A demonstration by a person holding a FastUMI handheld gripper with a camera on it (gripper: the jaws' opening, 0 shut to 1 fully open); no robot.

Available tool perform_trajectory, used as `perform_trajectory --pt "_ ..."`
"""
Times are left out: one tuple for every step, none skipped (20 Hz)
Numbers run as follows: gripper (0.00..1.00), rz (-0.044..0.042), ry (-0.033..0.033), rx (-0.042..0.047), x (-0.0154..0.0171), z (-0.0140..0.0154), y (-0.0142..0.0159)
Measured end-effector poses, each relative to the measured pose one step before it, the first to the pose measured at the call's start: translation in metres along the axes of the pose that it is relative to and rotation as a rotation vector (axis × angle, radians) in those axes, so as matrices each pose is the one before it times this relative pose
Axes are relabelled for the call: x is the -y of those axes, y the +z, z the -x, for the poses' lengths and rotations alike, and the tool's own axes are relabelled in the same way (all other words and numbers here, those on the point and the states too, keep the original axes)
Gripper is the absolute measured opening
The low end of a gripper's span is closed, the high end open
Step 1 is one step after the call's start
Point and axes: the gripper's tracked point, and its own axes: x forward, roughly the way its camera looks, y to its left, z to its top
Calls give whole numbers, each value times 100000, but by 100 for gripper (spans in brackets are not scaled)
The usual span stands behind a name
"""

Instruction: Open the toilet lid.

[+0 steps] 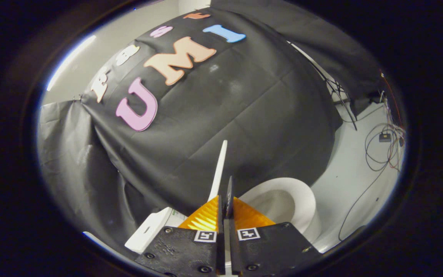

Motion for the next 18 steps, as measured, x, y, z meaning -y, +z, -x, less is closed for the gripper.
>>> perform_trajectory --pt "5 2335 -178 198 -790 95 62" --pt "5 2171 -52 22 -927 -14 172" --pt "5 2404 136 243 -933 107 121" --pt "6 2450 201 -12 -1020 -28 190" --pt "5 2544 44 173 -955 4 218" --pt "6 2355 -61 -48 -950 139 96" --pt "6 2322 -73 76 -870 -5 146" --pt "6 1885 -82 -96 -748 7 -1" --pt "6 1618 -70 17 -732 11 110" --pt "5 1739 121 109 -593 -49 168" --pt "5 1489 536 245 -850 43 236" --pt "5 1398 762 395 -1049 -76 62" --pt "5 1340 626 184 -778 -93 62" --pt "5 1274 407 257 -574 -45 40" --pt "5 1449 593 62 -710 -23 97" --pt "5 1532 492 -50 -767 -25 36" --pt "6 2372 427 -244 -853 -64 89" --pt "6 2283 588 -449 -902 -15 31"
